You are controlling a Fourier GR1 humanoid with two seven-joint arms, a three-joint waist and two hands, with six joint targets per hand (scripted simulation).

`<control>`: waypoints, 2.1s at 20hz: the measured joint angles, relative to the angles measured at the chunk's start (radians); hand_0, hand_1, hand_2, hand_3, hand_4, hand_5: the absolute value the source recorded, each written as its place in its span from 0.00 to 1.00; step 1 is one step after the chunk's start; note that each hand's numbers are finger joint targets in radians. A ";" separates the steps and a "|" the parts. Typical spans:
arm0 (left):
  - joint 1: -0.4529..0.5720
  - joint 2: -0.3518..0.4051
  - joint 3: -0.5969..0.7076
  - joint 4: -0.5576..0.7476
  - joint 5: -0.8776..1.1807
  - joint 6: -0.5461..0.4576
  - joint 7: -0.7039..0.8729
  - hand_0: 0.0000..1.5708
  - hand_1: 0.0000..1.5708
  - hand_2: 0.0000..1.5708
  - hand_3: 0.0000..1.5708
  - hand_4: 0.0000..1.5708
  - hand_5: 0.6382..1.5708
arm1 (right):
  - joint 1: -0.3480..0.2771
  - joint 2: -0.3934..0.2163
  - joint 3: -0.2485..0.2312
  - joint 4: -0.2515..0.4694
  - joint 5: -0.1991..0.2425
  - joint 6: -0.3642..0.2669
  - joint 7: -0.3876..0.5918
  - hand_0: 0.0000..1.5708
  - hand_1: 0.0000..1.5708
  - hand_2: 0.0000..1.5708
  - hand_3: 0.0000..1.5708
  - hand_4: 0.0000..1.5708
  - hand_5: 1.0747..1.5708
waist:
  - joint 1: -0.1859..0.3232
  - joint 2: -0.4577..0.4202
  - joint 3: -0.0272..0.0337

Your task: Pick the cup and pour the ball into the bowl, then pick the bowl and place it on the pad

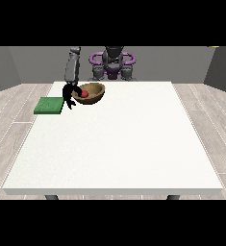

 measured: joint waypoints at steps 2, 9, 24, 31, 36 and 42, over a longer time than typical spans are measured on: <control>-0.004 0.007 0.008 -0.005 0.013 -0.009 -0.004 0.00 0.00 0.00 0.00 0.70 0.94 | 0.018 -0.001 0.003 -0.022 0.005 -0.024 -0.020 1.00 1.00 1.00 0.98 0.59 0.88 | 0.015 0.012 -0.0021; -0.008 0.026 0.023 0.016 0.038 -0.028 0.007 0.00 0.00 0.00 0.00 0.76 0.95 | 0.058 -0.012 0.029 -0.100 0.008 -0.110 0.048 1.00 1.00 1.00 0.79 0.64 0.95 | 0.038 0.008 0.0174; 0.098 0.083 0.081 0.150 0.007 -0.052 -0.067 0.00 0.00 0.00 0.00 0.77 0.97 | 0.031 -0.403 0.069 -0.225 0.051 -0.062 0.599 1.00 1.00 1.00 0.36 0.69 0.99 | -0.094 -0.059 0.0352; 0.144 0.107 0.102 0.198 0.009 -0.072 -0.149 0.00 0.00 0.00 0.00 0.77 0.98 | -0.060 -0.543 0.004 -0.176 0.028 0.017 0.685 1.00 1.00 1.00 0.37 0.70 0.99 | -0.121 -0.032 0.0353; 0.149 0.139 0.117 0.228 0.019 -0.097 -0.212 0.00 0.00 0.00 0.00 0.77 0.98 | -0.115 -0.557 -0.019 -0.116 0.032 0.027 0.657 1.00 1.00 1.00 0.27 0.68 0.99 | -0.116 0.022 0.0355; 0.143 0.158 0.114 0.239 0.026 -0.101 -0.240 0.00 0.00 0.00 0.00 0.77 0.98 | -0.173 -0.505 -0.035 -0.041 0.017 0.012 0.621 1.00 1.00 1.00 0.34 0.66 1.00 | -0.106 0.061 0.0361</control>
